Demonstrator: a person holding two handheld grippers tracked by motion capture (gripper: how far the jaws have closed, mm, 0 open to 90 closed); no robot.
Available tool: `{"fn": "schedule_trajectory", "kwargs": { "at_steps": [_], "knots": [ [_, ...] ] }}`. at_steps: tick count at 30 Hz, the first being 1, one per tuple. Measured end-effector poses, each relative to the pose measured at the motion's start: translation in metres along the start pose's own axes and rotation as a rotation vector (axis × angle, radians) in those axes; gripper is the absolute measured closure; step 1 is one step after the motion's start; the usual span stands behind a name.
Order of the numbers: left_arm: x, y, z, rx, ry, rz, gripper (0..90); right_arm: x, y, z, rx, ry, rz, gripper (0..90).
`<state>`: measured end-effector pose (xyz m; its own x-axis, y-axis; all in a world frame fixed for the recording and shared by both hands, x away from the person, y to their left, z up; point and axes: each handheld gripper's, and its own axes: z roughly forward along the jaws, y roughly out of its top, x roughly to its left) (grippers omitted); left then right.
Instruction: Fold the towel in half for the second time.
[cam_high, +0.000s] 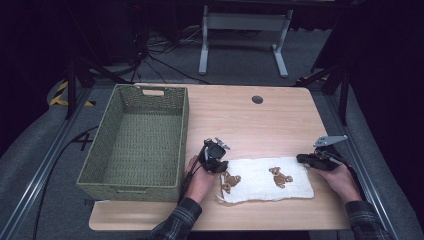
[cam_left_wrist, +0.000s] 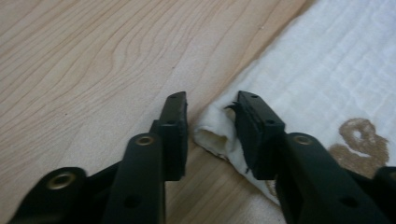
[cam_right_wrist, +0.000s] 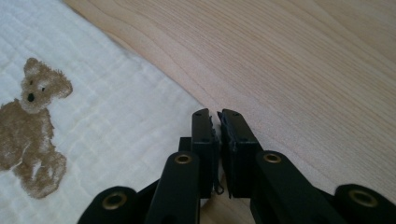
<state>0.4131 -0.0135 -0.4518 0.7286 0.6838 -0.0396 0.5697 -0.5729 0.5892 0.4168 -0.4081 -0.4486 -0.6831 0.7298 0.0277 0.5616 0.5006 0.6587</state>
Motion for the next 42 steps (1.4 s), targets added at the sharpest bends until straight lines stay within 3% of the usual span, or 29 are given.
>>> {"fn": "schedule_trajectory", "kwargs": {
  "at_steps": [3, 6, 11, 14, 16, 23, 24, 29, 35, 40, 42],
  "knots": [
    [-0.003, 0.002, 0.001, 0.005, -0.031, 0.023, 80.4, 0.000, 0.000, 0.000, 0.002, -0.003, -0.008, 85.4],
    [-0.004, 0.004, 0.000, 0.023, -0.007, 0.034, 85.7, 0.000, 0.000, -0.001, 0.005, -0.020, -0.014, 85.7],
    [-0.001, 0.008, -0.002, -0.001, 0.000, 0.027, 86.2, -0.002, 0.000, -0.006, -0.005, -0.029, -0.007, 85.8],
    [0.000, 0.014, -0.010, -0.075, 0.010, 0.010, 86.2, -0.004, 0.001, -0.015, -0.042, -0.044, -0.009, 85.8],
    [0.001, 0.016, -0.013, -0.086, 0.004, 0.007, 86.2, -0.005, 0.001, -0.017, -0.050, -0.048, -0.010, 85.8],
    [-0.005, 0.018, -0.033, -0.181, 0.008, 0.054, 86.0, 0.000, 0.001, -0.042, -0.140, -0.065, -0.019, 85.7],
    [-0.007, 0.015, -0.039, -0.212, -0.003, 0.070, 86.0, 0.002, -0.001, -0.045, -0.151, -0.065, -0.025, 85.7],
    [-0.016, 0.004, -0.049, -0.235, -0.025, 0.100, 85.8, 0.012, -0.009, -0.057, -0.175, -0.055, -0.034, 85.5],
    [-0.029, -0.008, -0.058, -0.241, -0.023, 0.137, 85.8, 0.029, -0.020, -0.069, -0.196, -0.056, -0.057, 85.4],
    [-0.020, 0.009, -0.064, -0.299, 0.019, 0.114, 85.8, 0.023, -0.006, -0.072, -0.248, -0.091, -0.061, 85.3],
    [-0.020, 0.009, -0.064, -0.297, 0.020, 0.115, 85.8, 0.021, -0.002, -0.072, -0.266, -0.094, -0.056, 85.2]
  ]
}}
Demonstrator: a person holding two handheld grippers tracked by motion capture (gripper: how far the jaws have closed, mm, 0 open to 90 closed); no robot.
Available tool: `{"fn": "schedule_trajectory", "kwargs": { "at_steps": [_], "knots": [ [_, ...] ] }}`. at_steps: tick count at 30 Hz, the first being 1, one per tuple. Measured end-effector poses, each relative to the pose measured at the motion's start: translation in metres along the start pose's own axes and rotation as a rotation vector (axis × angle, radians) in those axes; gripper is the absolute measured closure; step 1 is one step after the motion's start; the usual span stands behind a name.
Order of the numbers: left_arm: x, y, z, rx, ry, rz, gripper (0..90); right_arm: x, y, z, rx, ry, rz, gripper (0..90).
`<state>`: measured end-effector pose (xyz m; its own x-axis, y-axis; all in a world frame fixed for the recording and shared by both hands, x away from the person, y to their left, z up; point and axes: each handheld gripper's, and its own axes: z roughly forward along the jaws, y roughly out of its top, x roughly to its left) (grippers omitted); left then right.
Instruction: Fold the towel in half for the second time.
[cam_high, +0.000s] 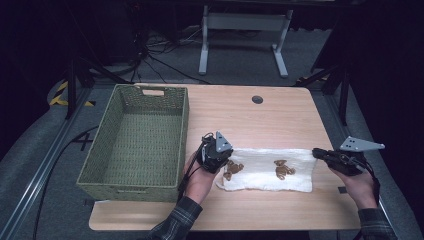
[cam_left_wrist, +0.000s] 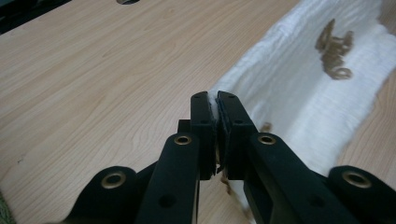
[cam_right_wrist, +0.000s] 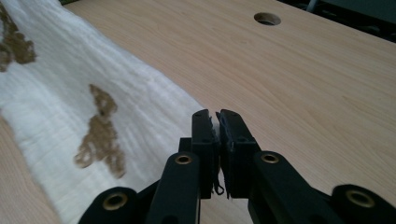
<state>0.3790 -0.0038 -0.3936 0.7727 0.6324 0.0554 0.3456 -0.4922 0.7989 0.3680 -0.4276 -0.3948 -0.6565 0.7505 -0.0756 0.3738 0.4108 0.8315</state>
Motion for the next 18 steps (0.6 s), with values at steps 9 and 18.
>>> {"fn": "schedule_trajectory", "kwargs": {
  "at_steps": [9, 18],
  "knots": [
    [-0.017, -0.023, -0.006, 0.017, -0.021, 0.044, 85.7, 0.017, -0.020, -0.005, 0.035, 0.059, -0.024, 84.7],
    [-0.039, -0.039, -0.022, 0.004, -0.080, 0.090, 85.5, 0.031, -0.034, -0.013, 0.063, 0.078, -0.042, 83.6]
  ]
}}
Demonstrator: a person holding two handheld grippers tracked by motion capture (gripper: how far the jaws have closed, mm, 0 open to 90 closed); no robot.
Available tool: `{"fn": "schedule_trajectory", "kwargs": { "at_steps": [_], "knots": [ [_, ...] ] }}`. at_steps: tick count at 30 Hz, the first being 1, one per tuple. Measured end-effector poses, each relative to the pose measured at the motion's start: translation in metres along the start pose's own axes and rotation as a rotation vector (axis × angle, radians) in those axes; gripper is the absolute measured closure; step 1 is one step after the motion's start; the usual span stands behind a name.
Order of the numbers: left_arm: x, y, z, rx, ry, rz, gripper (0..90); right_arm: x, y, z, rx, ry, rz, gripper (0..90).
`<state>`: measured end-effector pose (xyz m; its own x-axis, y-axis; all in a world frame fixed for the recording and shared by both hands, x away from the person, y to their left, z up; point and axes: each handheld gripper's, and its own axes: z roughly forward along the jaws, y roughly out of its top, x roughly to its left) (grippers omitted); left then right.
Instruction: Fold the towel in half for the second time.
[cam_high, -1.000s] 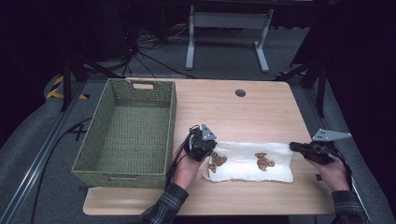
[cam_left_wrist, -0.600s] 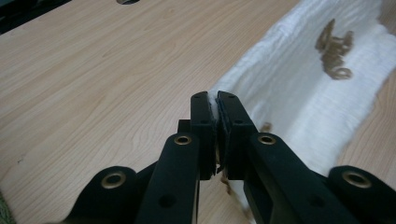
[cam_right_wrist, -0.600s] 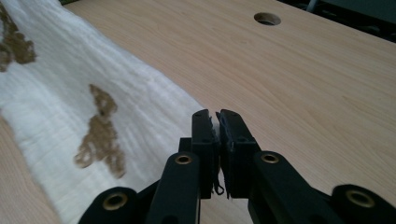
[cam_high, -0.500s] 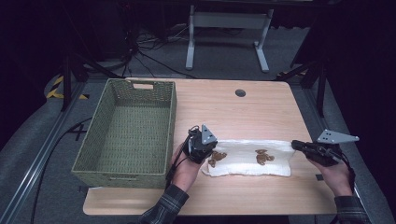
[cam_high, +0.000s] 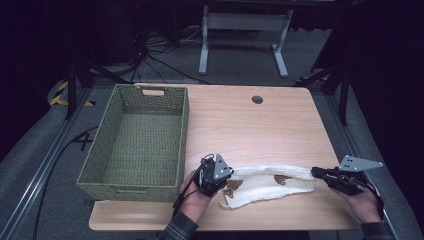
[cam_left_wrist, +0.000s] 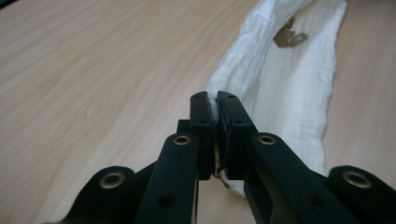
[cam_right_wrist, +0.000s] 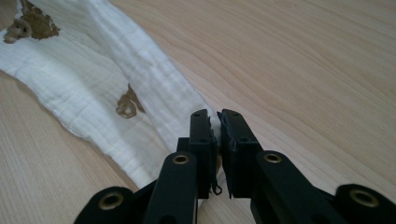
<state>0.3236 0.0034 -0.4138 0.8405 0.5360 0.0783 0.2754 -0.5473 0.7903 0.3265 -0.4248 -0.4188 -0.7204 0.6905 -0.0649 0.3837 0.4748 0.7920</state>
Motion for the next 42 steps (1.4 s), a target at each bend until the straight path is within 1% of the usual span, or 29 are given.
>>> {"fn": "schedule_trajectory", "kwargs": {
  "at_steps": [1, 4, 6, 7, 8, 9, 11, 13, 16, 18, 19, 20, 22, 24, 25, 26, 27, 28, 29, 30, 31, 33, 36, 37, 38, 39, 40, 42],
  "knots": [
    [-0.005, -0.003, -0.001, 0.003, -0.024, -0.001, 85.5, 0.000, -0.001, 0.000, 0.002, -0.003, 0.002, 83.6],
    [-0.014, -0.010, -0.002, 0.019, -0.067, 0.006, 85.3, -0.001, -0.006, -0.001, 0.017, 0.001, 0.015, 83.6],
    [-0.019, -0.014, -0.001, 0.035, -0.104, 0.006, 84.8, -0.001, -0.010, -0.001, 0.033, 0.007, 0.018, 83.3],
    [-0.023, -0.016, -0.001, 0.033, -0.133, -0.005, 84.2, -0.001, -0.011, -0.001, 0.039, 0.008, 0.019, 82.9],
    [-0.024, -0.018, -0.001, 0.038, -0.160, -0.007, 81.9, -0.001, -0.012, 0.000, 0.048, 0.007, 0.022, 81.5],
    [-0.026, -0.019, -0.001, 0.037, -0.175, -0.007, 78.4, -0.001, -0.012, -0.001, 0.047, 0.007, 0.026, 78.8],
    [-0.027, -0.018, -0.003, 0.027, -0.189, -0.013, 74.7, -0.003, -0.012, -0.003, 0.039, 0.014, 0.048, 74.3],
    [-0.025, -0.013, -0.005, -0.012, -0.202, -0.035, 71.5, -0.004, -0.010, -0.006, 0.016, 0.010, 0.060, 72.3],
    [-0.022, -0.005, -0.009, -0.040, -0.210, -0.030, 70.3, -0.003, -0.005, -0.008, 0.000, 0.003, 0.056, 71.5],
    [-0.018, 0.000, -0.010, -0.051, -0.207, -0.018, 69.9, -0.002, -0.002, -0.008, -0.008, 0.000, 0.054, 70.7],
    [-0.016, 0.002, -0.010, -0.049, -0.199, -0.016, 70.3, -0.001, 0.000, -0.009, -0.011, -0.001, 0.050, 70.3],
    [-0.013, 0.004, -0.007, -0.059, -0.193, -0.020, 72.1, -0.001, 0.001, -0.009, -0.018, -0.007, 0.050, 69.7],
    [-0.010, 0.006, -0.001, -0.038, -0.190, -0.025, 76.5, -0.002, 0.005, -0.012, -0.034, -0.015, 0.046, 69.6],
    [-0.007, 0.009, 0.010, -0.003, -0.187, -0.003, 82.0, -0.002, 0.008, -0.015, -0.047, -0.012, 0.051, 73.0],
    [-0.006, 0.010, 0.016, 0.016, -0.188, 0.003, 83.7, -0.001, 0.010, -0.014, -0.047, -0.010, 0.043, 74.0],
    [-0.006, 0.011, 0.021, 0.020, -0.192, 0.000, 85.1, 0.000, 0.011, -0.013, -0.045, -0.001, 0.046, 76.4],
    [-0.006, 0.012, 0.027, 0.031, -0.207, -0.004, 85.8, 0.001, 0.012, -0.011, -0.040, 0.010, 0.046, 78.1],
    [-0.006, 0.014, 0.035, 0.061, -0.213, 0.016, 86.4, 0.003, 0.013, -0.008, -0.031, 0.025, 0.044, 79.8],
    [-0.007, 0.014, 0.040, 0.080, -0.221, 0.012, 86.9, 0.006, 0.013, -0.003, -0.021, 0.049, 0.040, 82.2],
    [-0.007, 0.015, 0.046, 0.094, -0.236, 0.020, 87.3, 0.008, 0.012, -0.001, -0.012, 0.071, 0.043, 83.4],
    [-0.009, 0.015, 0.052, 0.106, -0.255, 0.009, 87.4, 0.011, 0.011, 0.003, -0.002, 0.090, 0.040, 84.4],
    [-0.014, 0.013, 0.060, 0.131, -0.288, 0.013, 88.0, 0.018, 0.009, 0.010, 0.027, 0.125, 0.036, 86.1],
    [-0.022, 0.010, 0.064, 0.169, -0.337, 0.045, 88.5, 0.027, 0.003, 0.020, 0.080, 0.160, 0.012, 88.2],
    [-0.025, 0.008, 0.065, 0.171, -0.342, 0.056, 88.6, 0.028, 0.002, 0.022, 0.088, 0.173, 0.012, 88.7],
    [-0.029, 0.006, 0.066, 0.189, -0.360, 0.054, 88.9, 0.029, 0.000, 0.025, 0.107, 0.178, 0.008, 89.1],
    [-0.032, 0.004, 0.067, 0.201, -0.369, 0.060, 88.9, 0.029, -0.002, 0.030, 0.132, 0.177, 0.000, 89.2],
    [-0.034, 0.002, 0.068, 0.213, -0.380, 0.077, 88.9, 0.029, -0.004, 0.033, 0.149, 0.182, -0.001, 89.4],
    [-0.037, 0.000, 0.068, 0.214, -0.400, 0.079, 89.3, 0.029, -0.005, 0.037, 0.184, 0.173, -0.012, 89.6]
  ]
}}
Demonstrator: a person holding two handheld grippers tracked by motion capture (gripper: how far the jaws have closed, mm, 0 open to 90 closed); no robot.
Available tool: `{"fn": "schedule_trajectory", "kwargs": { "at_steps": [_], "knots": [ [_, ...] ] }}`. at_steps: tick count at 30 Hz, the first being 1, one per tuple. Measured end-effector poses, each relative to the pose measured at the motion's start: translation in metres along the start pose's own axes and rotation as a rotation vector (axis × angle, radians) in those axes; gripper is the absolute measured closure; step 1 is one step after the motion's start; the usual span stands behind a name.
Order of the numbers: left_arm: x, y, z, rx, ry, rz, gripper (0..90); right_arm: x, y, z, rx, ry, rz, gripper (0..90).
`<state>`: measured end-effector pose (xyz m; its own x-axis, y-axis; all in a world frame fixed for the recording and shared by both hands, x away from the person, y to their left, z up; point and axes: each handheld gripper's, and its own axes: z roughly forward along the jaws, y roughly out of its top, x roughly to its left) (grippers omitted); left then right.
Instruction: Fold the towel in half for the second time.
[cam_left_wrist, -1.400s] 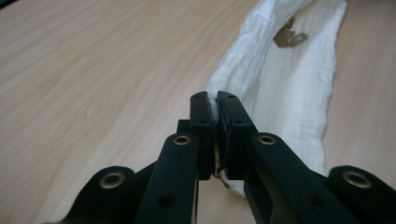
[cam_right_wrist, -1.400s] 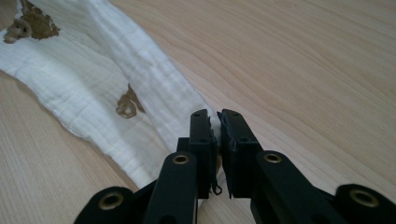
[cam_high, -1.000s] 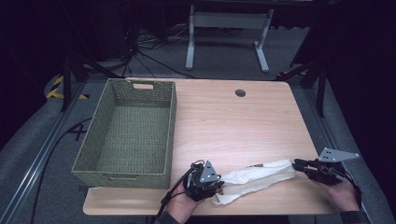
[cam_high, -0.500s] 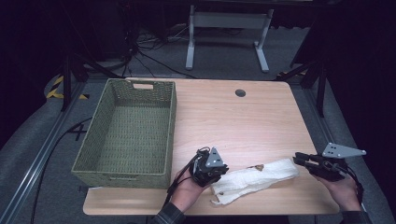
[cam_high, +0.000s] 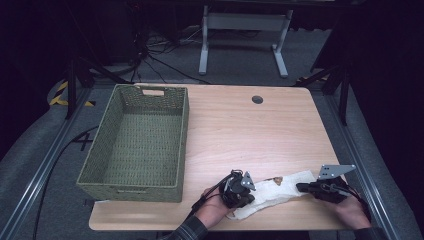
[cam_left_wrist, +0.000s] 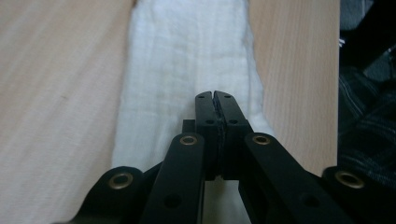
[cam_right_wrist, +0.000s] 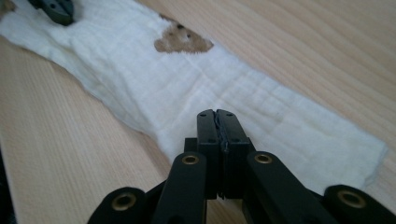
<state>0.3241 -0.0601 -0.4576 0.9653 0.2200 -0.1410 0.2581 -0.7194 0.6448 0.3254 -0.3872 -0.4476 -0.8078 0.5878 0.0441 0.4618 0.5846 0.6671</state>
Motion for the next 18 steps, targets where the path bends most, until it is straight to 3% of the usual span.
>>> {"fn": "schedule_trajectory", "kwargs": {
  "at_steps": [2, 5, 10, 12, 18],
  "knots": [
    [-0.003, 0.000, -0.001, 0.015, -0.007, 0.026, 89.4, -0.001, 0.000, 0.003, 0.015, -0.002, 0.002, 89.8],
    [-0.005, 0.000, -0.002, 0.014, -0.010, 0.025, 89.2, -0.005, 0.003, 0.005, 0.017, -0.025, -0.002, 90.0],
    [-0.001, 0.007, -0.008, -0.025, 0.020, 0.025, 89.2, -0.008, 0.010, 0.006, -0.002, -0.040, -0.014, 89.8],
    [0.005, 0.016, -0.011, -0.039, 0.042, 0.030, 89.4, -0.002, 0.015, 0.002, -0.056, -0.009, -0.009, 89.7],
    [0.021, 0.033, 0.000, -0.038, 0.069, 0.035, 89.6, 0.013, 0.021, 0.012, -0.045, 0.060, -0.035, 89.7]
  ]
}}
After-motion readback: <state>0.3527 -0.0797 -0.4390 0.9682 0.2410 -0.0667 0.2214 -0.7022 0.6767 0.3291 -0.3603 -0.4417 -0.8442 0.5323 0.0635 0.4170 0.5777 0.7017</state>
